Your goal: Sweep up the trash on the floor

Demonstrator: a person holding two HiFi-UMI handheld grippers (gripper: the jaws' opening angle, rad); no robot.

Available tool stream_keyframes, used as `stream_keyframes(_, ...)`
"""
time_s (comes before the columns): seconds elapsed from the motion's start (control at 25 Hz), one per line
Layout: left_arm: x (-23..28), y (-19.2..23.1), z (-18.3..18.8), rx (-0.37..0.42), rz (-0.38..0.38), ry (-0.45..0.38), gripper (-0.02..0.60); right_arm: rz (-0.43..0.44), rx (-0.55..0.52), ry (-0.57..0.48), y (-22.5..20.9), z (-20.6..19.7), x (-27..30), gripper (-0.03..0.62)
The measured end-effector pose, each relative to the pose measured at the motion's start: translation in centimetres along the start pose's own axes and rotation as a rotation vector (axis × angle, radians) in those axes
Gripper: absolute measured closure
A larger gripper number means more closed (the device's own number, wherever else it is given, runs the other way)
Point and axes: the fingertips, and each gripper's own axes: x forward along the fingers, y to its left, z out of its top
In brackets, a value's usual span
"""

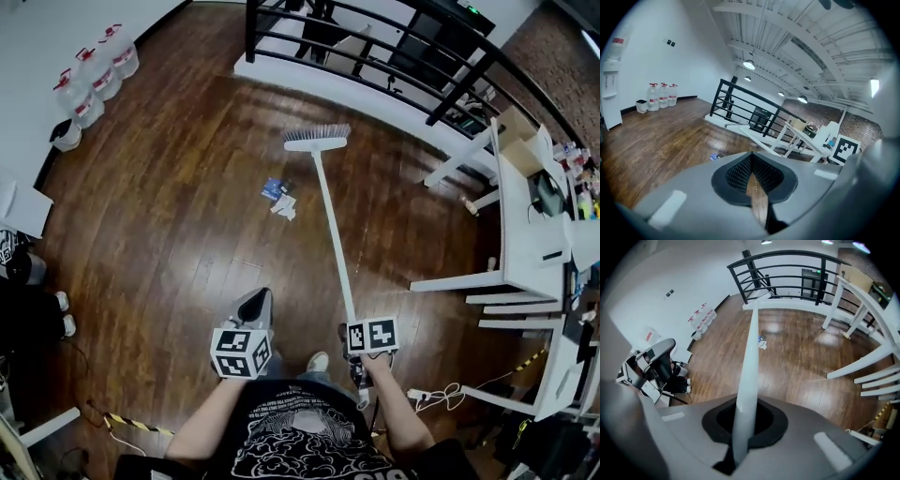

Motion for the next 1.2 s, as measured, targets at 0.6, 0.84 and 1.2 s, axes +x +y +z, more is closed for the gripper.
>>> stream_keyframes(0.6, -2.6, -19.9, -8.7, 0.106, -0.039, -0.003, 0.577, 0.153, 0.029, -0.208, -6.9, -11.0, -9.8, 0.594)
stream_keyframes(0.84, -4.8, -23.3, -11.3, 0.126, -0.012, -0.011, 0.577, 0.179, -0.02, -0.284, -7.5, -13.4, -12.5, 0.594)
stream_keyframes(1.2, -6.2, -25.6, -12.7, 0.146, -0.008, -0.003, 0.577, 0.179, -0.085, -0.323, -7.1, -14.5, -13.9, 0.594)
